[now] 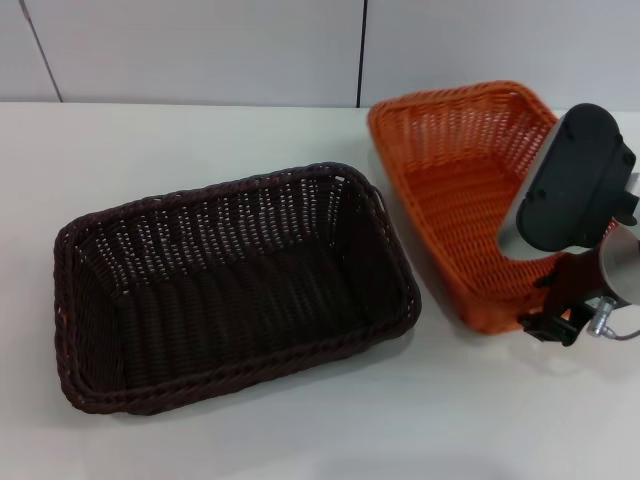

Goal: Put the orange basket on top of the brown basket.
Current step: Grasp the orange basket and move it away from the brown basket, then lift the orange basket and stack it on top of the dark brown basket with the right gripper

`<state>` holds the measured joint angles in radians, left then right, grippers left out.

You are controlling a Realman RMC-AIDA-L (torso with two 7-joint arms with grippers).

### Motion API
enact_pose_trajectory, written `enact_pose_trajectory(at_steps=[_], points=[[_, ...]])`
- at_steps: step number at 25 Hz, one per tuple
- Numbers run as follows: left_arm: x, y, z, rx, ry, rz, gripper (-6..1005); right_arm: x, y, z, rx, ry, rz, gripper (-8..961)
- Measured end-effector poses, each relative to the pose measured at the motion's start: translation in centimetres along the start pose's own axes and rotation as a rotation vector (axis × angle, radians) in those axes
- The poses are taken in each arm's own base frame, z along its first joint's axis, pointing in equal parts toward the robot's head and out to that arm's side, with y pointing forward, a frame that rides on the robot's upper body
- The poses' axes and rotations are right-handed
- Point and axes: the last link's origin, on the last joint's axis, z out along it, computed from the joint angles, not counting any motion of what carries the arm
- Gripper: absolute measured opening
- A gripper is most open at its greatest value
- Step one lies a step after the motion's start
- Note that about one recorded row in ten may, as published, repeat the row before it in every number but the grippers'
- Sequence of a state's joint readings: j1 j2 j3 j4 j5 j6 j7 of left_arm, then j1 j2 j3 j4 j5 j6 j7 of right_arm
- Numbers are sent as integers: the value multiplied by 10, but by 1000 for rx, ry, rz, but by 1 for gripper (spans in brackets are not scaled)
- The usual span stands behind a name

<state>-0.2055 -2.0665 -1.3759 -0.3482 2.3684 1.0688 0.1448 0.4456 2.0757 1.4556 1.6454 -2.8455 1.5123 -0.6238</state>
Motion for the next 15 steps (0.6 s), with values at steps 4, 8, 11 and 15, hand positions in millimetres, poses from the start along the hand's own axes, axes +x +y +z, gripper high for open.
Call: enact_pose_trajectory(at_steps=[4, 8, 11, 15], points=[[0, 0, 0, 0, 0, 0, 807, -6, -4, -1, 30, -34, 33, 423], [0, 0, 0, 1, -1, -1, 807, -17, -15, -21, 105, -110, 65, 378], [0, -1, 0, 1, -1, -8, 807, -26, -19, -33, 134, -149, 54, 348], [0, -1, 0, 2, -1, -13, 807, -37, -22, -42, 155, -179, 25, 318]])
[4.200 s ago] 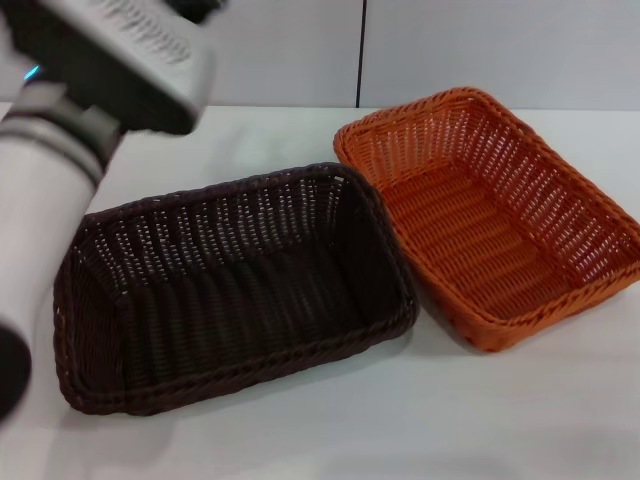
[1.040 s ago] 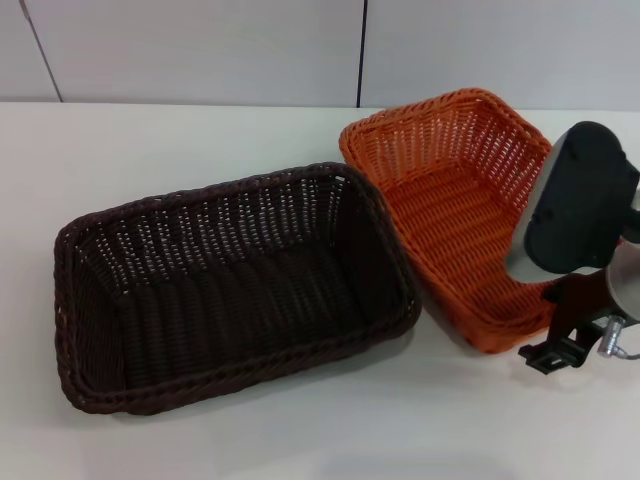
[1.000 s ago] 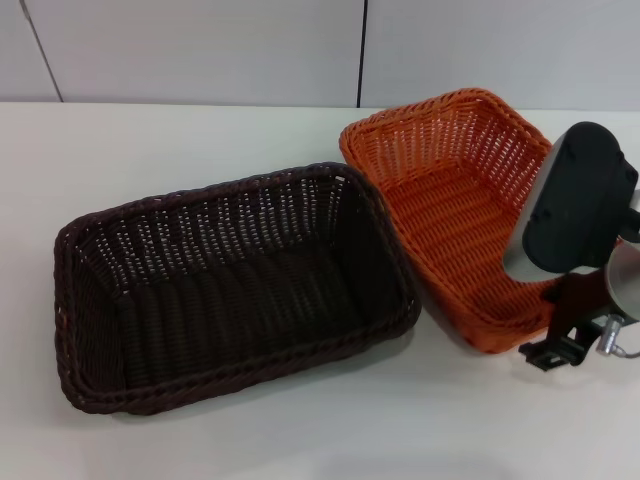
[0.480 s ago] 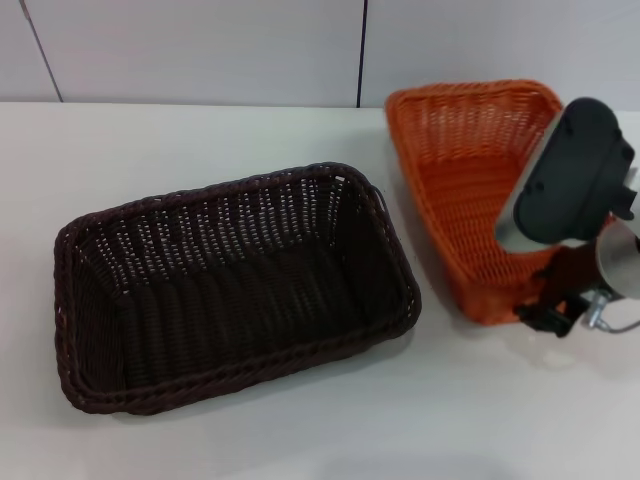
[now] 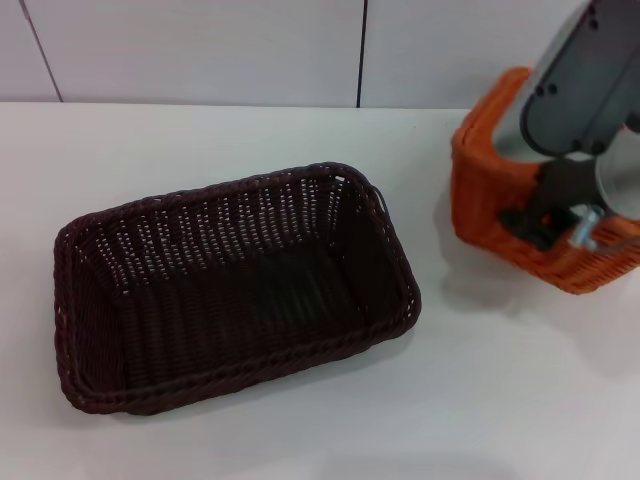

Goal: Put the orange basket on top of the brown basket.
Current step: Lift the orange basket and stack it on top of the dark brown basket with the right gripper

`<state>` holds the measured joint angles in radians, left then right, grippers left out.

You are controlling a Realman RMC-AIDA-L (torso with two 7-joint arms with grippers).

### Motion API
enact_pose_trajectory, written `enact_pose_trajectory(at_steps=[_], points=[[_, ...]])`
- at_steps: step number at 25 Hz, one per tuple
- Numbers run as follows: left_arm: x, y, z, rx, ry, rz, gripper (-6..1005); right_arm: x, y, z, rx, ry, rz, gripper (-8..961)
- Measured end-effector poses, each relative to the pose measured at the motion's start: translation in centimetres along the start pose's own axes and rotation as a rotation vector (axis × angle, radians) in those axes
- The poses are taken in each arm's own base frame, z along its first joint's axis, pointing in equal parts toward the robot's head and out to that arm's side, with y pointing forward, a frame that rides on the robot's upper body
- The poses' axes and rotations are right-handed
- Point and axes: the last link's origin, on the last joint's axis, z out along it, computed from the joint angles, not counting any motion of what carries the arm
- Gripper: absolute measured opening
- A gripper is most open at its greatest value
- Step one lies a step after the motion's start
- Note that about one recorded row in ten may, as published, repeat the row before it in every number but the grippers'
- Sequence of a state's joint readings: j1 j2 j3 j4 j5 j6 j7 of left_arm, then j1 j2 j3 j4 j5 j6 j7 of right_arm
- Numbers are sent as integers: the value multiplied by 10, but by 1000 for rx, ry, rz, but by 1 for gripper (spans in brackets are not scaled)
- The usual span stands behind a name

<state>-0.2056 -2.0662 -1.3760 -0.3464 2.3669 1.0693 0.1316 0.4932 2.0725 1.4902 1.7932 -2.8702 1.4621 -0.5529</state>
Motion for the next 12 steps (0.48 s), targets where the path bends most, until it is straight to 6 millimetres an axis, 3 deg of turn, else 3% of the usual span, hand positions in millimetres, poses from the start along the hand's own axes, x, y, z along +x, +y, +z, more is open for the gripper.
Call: enact_pose_trajectory(at_steps=[8, 12], points=[[-3, -2, -2, 6, -14, -23, 807, -44, 4, -27, 74, -86, -240, 275], [-4, -3, -3, 8, -18, -37, 807, -53, 6, -36, 96, -107, -353, 250]])
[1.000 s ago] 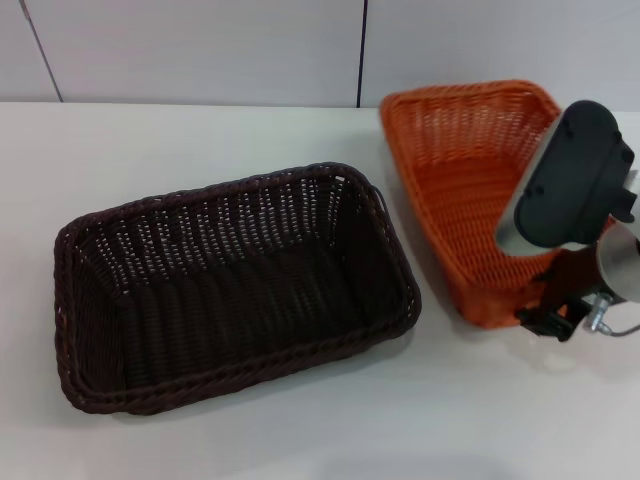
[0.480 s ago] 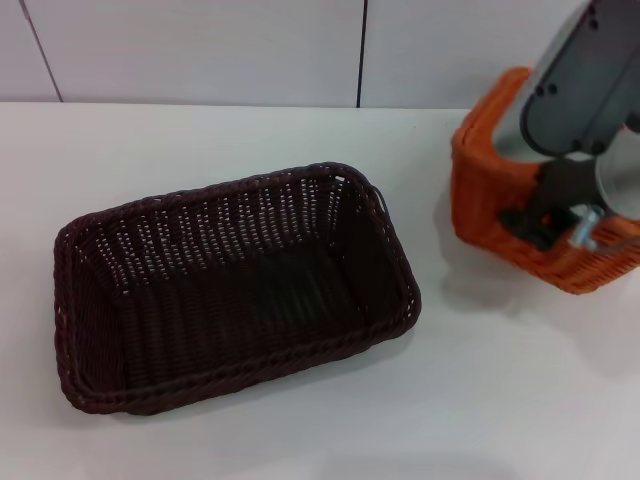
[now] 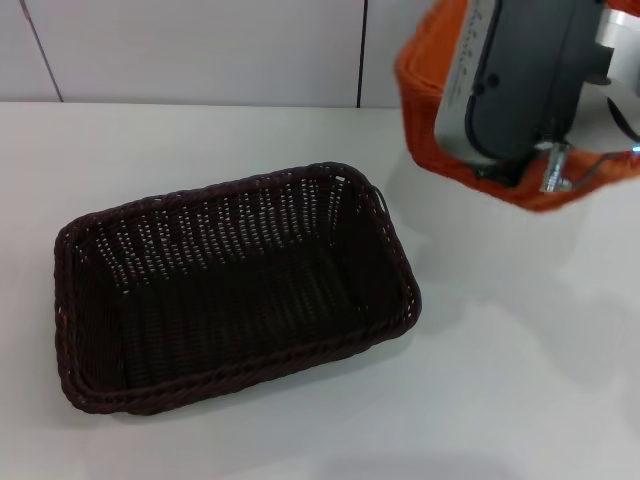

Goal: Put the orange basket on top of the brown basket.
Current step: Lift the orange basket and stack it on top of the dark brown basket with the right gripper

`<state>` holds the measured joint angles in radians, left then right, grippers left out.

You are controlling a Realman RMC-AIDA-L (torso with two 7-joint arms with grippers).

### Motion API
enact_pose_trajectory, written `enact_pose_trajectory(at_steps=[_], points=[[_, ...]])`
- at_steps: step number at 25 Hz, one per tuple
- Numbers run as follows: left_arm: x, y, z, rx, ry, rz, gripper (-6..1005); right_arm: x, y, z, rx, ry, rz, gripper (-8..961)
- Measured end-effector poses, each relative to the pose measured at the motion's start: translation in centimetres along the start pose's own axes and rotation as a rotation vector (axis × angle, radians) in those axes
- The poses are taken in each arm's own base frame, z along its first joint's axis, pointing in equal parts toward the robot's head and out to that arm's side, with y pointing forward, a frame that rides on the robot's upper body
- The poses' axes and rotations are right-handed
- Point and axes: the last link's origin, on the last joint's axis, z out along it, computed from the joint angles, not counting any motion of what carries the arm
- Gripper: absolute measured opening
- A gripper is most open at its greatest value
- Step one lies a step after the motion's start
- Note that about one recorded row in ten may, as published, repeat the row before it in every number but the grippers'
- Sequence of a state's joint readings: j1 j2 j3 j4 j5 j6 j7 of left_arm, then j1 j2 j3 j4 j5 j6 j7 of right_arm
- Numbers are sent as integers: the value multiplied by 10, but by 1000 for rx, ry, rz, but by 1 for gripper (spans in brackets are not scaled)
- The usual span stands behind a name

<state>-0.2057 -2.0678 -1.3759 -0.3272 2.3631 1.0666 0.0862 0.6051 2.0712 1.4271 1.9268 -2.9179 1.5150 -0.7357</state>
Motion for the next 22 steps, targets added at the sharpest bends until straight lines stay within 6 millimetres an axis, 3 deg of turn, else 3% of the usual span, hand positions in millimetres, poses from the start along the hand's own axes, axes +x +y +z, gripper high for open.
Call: enact_pose_trajectory(at_steps=[6, 9, 11, 15, 22], points=[[-3, 2, 1, 3, -26, -12, 807, -12, 15, -6, -3, -34, -374, 241], [-5, 1, 2, 7, -42, -17, 807, -13, 16, -6, -3, -37, -420, 236], [-5, 2, 2, 8, -44, -22, 807, -21, 23, -8, -6, -73, -629, 233], [-5, 1, 2, 14, -41, -30, 807, -30, 33, -8, -10, -107, -741, 233], [-6, 5, 3, 9, -49, -60, 807, -47, 68, -3, -63, -161, -896, 234]])
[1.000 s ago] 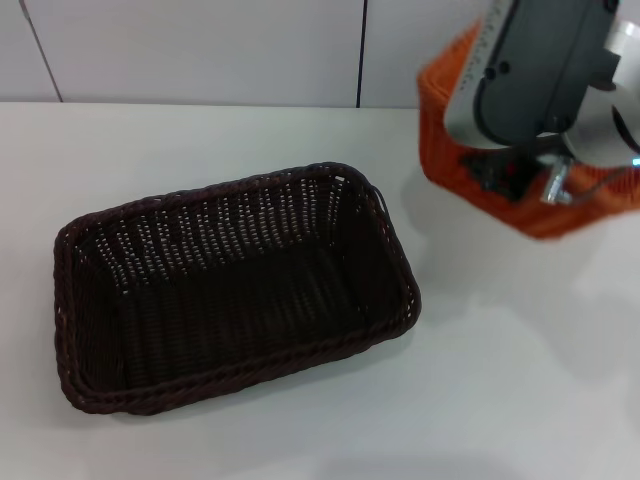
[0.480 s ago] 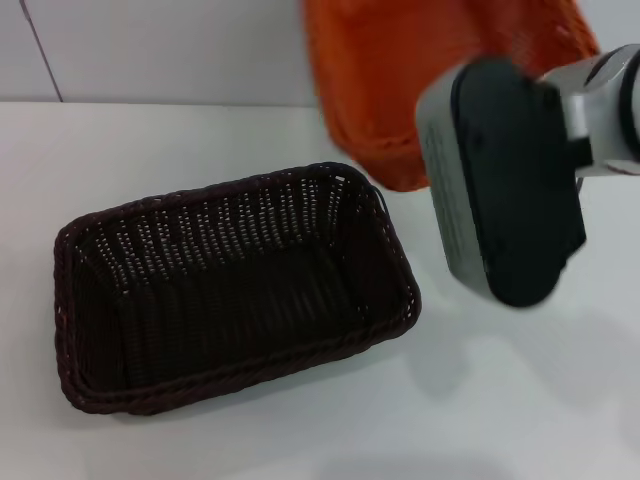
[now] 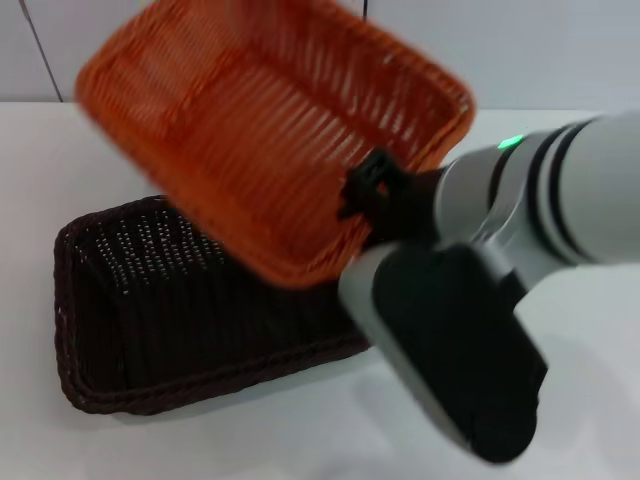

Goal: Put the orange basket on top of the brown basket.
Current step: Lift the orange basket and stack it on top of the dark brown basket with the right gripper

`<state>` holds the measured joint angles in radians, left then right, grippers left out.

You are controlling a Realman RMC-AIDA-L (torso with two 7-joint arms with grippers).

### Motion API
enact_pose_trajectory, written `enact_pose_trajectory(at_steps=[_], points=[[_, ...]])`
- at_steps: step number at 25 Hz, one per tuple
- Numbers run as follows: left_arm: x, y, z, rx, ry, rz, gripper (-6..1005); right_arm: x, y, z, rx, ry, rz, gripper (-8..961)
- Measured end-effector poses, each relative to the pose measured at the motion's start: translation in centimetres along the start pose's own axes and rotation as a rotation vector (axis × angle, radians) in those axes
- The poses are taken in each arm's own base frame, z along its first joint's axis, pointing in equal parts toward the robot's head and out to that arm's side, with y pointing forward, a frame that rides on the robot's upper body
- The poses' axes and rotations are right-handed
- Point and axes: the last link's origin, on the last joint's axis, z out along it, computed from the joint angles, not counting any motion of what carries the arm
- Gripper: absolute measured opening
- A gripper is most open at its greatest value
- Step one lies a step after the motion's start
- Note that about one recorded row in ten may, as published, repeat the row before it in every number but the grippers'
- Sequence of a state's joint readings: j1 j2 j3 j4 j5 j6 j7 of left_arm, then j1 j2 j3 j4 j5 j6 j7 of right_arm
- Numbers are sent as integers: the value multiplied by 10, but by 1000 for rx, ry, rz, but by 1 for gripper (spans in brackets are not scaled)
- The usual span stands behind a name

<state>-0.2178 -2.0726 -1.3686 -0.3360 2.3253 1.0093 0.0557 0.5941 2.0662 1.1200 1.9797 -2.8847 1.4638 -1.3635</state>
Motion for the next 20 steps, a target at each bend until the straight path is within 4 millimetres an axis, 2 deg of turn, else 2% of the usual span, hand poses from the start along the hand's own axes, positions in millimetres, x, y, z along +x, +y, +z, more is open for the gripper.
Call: enact_pose_trajectory(at_steps=[4, 9, 15, 20], points=[[-1, 1, 1, 5, -12, -9, 807, -16, 7, 5, -23, -29, -70, 234], [-3, 2, 1, 3, -24, -10, 807, -22, 13, 5, -43, -34, -107, 230], [-6, 4, 0, -6, -42, -8, 807, -21, 18, 4, -58, -27, -121, 209], [-8, 4, 0, -8, -58, -8, 808, -21, 16, -4, -36, -12, -133, 189]])
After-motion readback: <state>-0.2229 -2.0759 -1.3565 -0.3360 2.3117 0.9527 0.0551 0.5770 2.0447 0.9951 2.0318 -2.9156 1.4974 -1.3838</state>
